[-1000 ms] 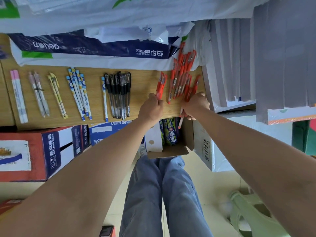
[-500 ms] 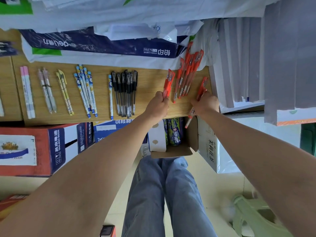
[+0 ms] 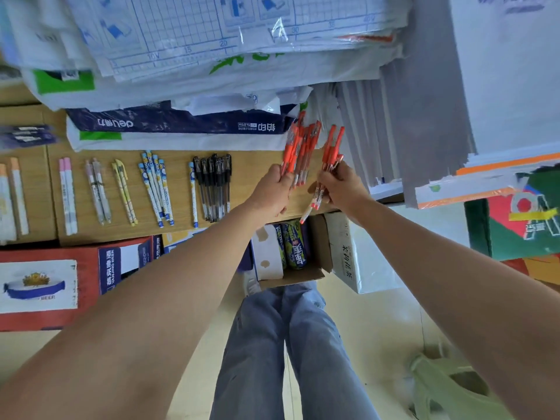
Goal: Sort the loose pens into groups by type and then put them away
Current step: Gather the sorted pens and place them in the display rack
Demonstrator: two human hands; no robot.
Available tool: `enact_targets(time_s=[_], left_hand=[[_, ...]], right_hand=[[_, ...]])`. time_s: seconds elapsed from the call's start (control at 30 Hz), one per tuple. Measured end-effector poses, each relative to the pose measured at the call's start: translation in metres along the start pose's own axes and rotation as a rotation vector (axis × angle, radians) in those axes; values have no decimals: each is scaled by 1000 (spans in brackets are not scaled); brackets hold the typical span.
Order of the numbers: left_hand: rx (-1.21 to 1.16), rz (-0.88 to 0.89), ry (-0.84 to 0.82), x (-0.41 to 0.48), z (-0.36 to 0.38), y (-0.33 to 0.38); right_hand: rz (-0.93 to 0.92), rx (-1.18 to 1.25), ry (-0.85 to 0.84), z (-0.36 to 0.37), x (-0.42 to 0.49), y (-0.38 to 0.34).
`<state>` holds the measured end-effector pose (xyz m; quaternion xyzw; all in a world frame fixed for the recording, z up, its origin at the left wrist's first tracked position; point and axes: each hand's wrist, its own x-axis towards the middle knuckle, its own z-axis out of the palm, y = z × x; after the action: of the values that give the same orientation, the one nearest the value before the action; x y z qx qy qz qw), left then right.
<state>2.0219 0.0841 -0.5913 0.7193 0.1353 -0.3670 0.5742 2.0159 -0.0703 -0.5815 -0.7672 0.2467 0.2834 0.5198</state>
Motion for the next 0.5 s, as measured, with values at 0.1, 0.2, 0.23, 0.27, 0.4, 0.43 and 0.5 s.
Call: enact_targets(time_s=[0.1,0.2,0.23,0.27,0.4,0.43,0.5], left_hand=[[53,89,-6,-28,-2,39],[52,165,-9,-63,-3,90],[34,186,-12,-74,-3,107],[19,208,-12,-84,-3,124],[108,315,13,-113,3,187],[144,339,18,-118,8,203],[171,374,8,-128,22,232]], right_hand=[[-69,105,10,-16,-33,-30],[-150,154,8,-37,-70,-66],[-172,175,12,-46,-83,-78],[-197,195,12,-56,-96,-91],[-312,260,42,-105,-141,-133],[-336,281,73,-119,-148,-141],[-359,315,163,-150,-160,-150]])
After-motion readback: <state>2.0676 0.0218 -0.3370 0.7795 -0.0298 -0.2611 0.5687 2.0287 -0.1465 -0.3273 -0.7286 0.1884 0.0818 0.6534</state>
